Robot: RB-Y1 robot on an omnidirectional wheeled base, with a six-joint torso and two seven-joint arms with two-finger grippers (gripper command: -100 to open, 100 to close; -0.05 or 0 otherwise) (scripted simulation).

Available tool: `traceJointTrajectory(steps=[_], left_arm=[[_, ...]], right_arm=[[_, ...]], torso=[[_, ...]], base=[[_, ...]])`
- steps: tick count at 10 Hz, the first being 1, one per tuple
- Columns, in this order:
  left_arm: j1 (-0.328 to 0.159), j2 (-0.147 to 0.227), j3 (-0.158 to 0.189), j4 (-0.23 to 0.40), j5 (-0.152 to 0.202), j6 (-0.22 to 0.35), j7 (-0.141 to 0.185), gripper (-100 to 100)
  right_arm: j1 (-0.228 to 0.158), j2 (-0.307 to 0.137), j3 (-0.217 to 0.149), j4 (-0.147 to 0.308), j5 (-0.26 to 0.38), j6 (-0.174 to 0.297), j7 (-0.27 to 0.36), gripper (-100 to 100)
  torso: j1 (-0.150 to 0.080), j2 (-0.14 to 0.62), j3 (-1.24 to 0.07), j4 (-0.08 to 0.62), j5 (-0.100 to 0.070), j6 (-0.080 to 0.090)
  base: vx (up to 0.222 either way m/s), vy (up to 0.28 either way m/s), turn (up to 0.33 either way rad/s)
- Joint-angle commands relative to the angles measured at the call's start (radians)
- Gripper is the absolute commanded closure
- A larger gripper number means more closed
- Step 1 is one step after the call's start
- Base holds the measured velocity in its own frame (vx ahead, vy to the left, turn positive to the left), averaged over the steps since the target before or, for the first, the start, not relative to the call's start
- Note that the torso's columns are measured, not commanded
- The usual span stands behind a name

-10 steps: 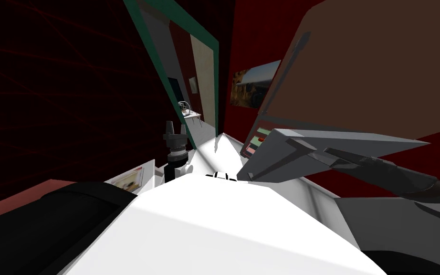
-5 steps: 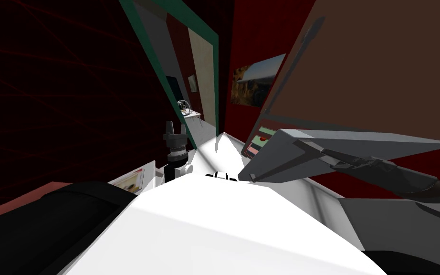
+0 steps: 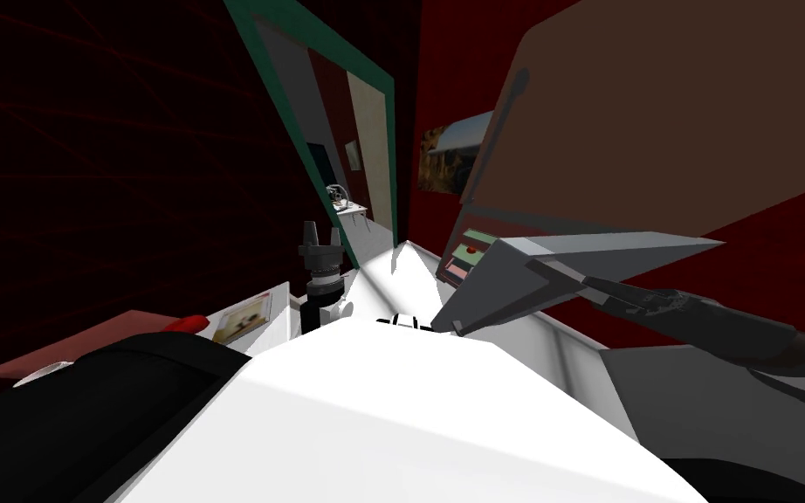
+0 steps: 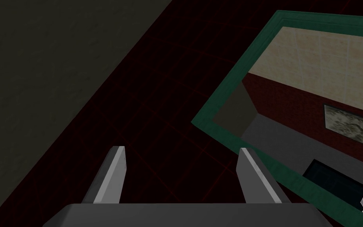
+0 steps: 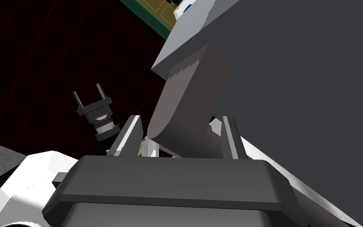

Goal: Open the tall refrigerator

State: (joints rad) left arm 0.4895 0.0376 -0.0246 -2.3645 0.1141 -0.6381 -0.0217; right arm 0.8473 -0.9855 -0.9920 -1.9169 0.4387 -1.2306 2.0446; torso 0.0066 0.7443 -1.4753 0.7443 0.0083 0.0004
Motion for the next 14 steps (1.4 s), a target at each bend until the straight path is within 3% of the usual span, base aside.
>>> traceJointTrajectory(steps=[1, 5, 14], left_arm=[[0.000, 0.000, 0.000, 0.000, 0.000, 0.000, 0.000, 0], [0.000, 0.000, 0.000, 0.000, 0.000, 0.000, 0.000, 0], [0.000, 0.000, 0.000, 0.000, 0.000, 0.000, 0.000, 0]], right_arm=[[0.000, -0.003, -0.004, -0.006, -0.009, -0.011, 0.001, 100], [0.002, -0.009, 0.003, -0.036, -0.039, -0.058, 0.019, 100], [0.002, -0.009, 0.003, -0.036, -0.039, -0.058, 0.019, 100]], torso=[[0.006, 0.000, 0.001, 0.000, 0.001, 0.001], [0.015, 0.004, 0.006, -0.003, -0.001, -0.004], [0.020, 0.007, 0.009, -0.002, 0.001, -0.003]], base=[[-0.089, -0.036, 0.009], [-0.116, -0.063, 0.065], [-0.012, -0.006, 0.003]])
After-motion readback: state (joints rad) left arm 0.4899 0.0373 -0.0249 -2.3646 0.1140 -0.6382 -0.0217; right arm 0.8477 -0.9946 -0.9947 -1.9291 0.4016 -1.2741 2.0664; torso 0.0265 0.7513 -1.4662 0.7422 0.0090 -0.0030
